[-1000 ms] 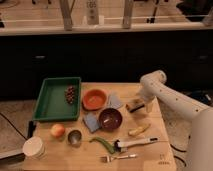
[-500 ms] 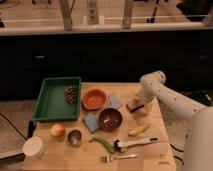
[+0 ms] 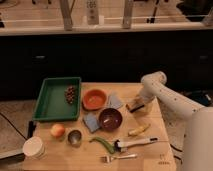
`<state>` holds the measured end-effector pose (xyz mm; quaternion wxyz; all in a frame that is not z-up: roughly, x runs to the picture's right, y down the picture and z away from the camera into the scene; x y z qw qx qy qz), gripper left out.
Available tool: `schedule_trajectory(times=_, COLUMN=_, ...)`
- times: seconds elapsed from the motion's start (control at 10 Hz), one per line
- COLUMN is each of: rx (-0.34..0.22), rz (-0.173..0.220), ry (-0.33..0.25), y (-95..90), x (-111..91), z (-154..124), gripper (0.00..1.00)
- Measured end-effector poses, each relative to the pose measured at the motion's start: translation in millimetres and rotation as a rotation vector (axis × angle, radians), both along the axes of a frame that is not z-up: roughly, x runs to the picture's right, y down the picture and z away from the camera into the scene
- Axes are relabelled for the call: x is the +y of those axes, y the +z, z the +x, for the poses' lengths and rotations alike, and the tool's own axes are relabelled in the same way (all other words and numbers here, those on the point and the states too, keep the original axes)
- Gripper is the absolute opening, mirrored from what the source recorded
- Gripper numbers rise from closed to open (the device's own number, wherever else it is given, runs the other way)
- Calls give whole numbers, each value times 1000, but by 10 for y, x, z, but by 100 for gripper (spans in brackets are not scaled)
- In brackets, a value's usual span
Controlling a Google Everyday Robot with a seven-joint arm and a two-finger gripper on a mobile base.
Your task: Place eraser in metal cup
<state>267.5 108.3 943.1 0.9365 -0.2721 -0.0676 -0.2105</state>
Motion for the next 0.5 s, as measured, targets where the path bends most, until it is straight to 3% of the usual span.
schedule_trajectory(times=0.5, rx=-6, rz=-6, ry=-2, y=-1, x=8, z=65, gripper=21)
